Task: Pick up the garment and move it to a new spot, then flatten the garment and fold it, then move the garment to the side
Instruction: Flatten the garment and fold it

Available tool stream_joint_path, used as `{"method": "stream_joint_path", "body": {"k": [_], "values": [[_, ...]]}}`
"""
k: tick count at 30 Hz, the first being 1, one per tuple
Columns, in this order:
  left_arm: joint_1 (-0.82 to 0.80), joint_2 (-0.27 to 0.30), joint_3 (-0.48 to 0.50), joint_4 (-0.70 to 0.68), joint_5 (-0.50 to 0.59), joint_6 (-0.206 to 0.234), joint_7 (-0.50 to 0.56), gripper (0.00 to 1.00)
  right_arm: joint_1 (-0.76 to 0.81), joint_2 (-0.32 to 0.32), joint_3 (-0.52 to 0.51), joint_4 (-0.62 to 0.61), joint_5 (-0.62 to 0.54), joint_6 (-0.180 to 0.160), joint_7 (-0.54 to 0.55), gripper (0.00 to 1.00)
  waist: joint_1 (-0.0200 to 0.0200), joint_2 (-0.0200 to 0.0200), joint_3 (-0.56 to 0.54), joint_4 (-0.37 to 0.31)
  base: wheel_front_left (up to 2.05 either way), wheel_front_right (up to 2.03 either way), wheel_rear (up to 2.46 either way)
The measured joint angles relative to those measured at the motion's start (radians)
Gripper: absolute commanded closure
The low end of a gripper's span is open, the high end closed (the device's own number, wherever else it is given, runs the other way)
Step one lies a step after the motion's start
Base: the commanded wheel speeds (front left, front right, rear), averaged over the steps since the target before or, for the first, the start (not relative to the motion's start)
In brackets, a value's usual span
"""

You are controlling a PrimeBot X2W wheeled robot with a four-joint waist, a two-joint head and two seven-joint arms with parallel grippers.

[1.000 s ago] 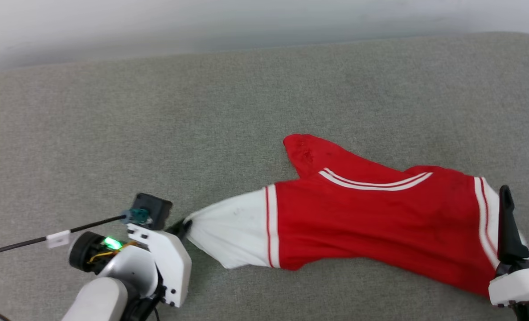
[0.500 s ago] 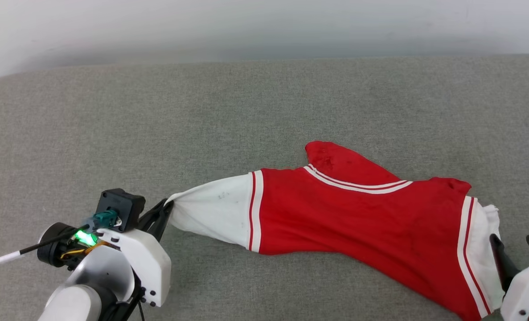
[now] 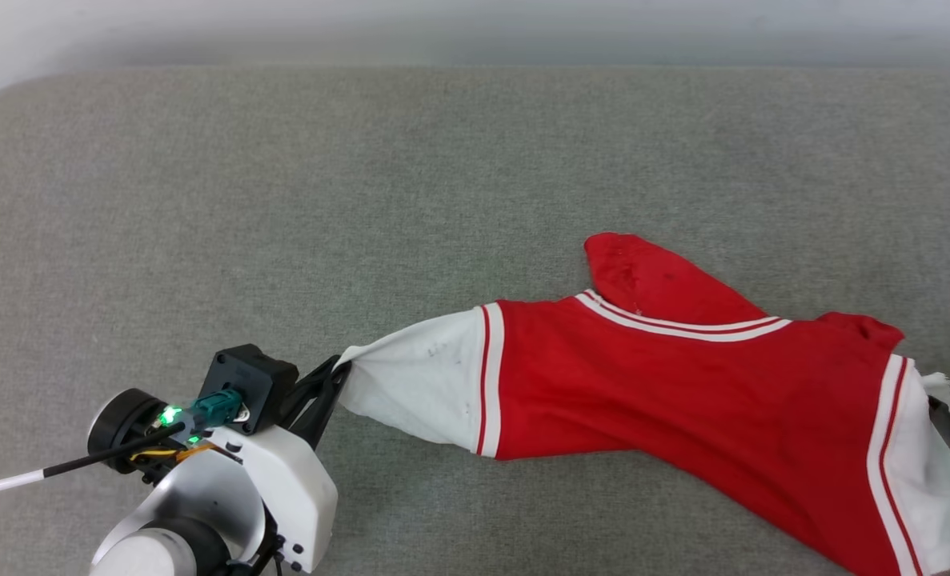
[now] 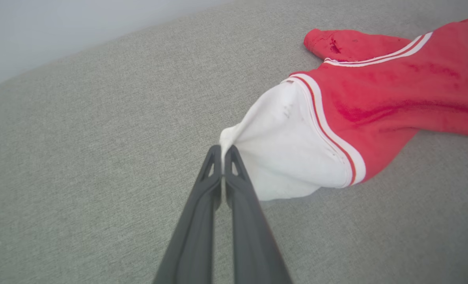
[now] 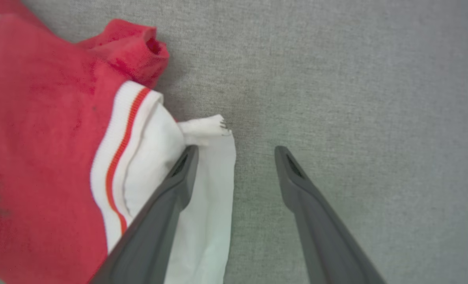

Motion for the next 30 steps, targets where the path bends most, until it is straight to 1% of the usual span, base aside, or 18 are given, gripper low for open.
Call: {"method": "stream_joint_path", "body": {"k": [2, 3, 10, 11, 12, 13, 16, 17, 21, 23, 27, 30], "values": [[-0.004, -0.001, -0.004, -0.005, 0.002, -0.001, 0.002, 1.00, -0.014, -0.009, 0.022, 0.026, 0.002, 0.000, 0.014, 0.00, 0.0000, 0.0000, 0.012, 0.008, 0.00, 0.00, 0.00], [-0.009, -0.004, -0.009, -0.012, 0.002, -0.004, 0.004, 1.00, -0.027, -0.018, 0.055, 0.062, 0.005, 0.000, 0.020, 0.00, 0.0000, 0.0000, 0.028, 0.018, 0.00, 0.00, 0.00], [-0.023, -0.009, -0.016, -0.015, 0.002, -0.004, 0.003, 1.00, -0.051, -0.055, 0.133, 0.115, 0.057, -0.003, 0.017, 0.00, -0.0001, 0.0000, 0.057, 0.032, 0.00, 0.00, 0.00], [-0.023, -0.009, -0.016, -0.015, 0.002, -0.004, 0.003, 1.00, -0.051, -0.055, 0.133, 0.115, 0.057, -0.003, 0.017, 0.47, -0.0001, 0.0000, 0.057, 0.032, 0.00, 0.00, 0.00], [-0.023, -0.009, -0.016, -0.014, 0.002, -0.003, 0.003, 1.00, -0.053, -0.065, 0.146, 0.120, 0.064, -0.004, 0.013, 0.88, -0.0001, 0.0000, 0.059, 0.032, 0.00, 0.00, 0.00], [-0.024, -0.009, -0.015, -0.013, 0.002, -0.001, 0.003, 1.00, -0.056, -0.072, 0.158, 0.125, 0.075, -0.004, 0.011, 1.00, -0.0001, 0.0000, 0.061, 0.033, 0.00, 0.00, 0.00], [-0.028, -0.009, -0.017, -0.008, 0.002, 0.000, 0.002, 1.00, -0.061, -0.081, 0.187, 0.136, 0.100, -0.003, -0.004, 1.00, -0.0002, 0.0000, 0.062, 0.032, 0.00, 0.00, 0.00], [-0.028, -0.009, -0.018, -0.001, 0.002, 0.000, 0.000, 1.00, -0.061, -0.081, 0.192, 0.146, 0.111, 0.000, -0.028, 1.00, -0.0001, 0.0000, 0.057, 0.031, 0.00, 0.00, 0.00], [-0.028, -0.010, -0.017, 0.007, 0.002, 0.001, -0.007, 1.00, -0.060, -0.088, 0.192, 0.160, 0.120, 0.001, -0.064, 1.00, -0.0001, 0.0000, 0.038, 0.027, 0.00, 0.00, 0.00], [-0.028, -0.009, -0.014, 0.010, -0.003, 0.002, -0.011, 1.00, -0.051, -0.110, 0.199, 0.152, 0.121, 0.001, -0.099, 1.00, -0.0001, 0.0000, 0.021, 0.024, 0.00, 0.00, 0.00], [-0.026, -0.002, 0.002, 0.008, -0.007, 0.010, -0.026, 1.00, -0.045, -0.141, 0.152, 0.127, 0.143, 0.000, -0.147, 1.00, -0.0001, 0.0000, -0.023, 0.016, 0.00, 0.00, 0.00], [-0.022, 0.009, 0.022, 0.001, -0.016, 0.018, -0.036, 1.00, -0.043, -0.138, 0.087, 0.095, 0.177, 0.000, -0.153, 1.00, -0.0001, 0.0000, -0.063, 0.007, 0.00, 0.00, 0.00]]}}
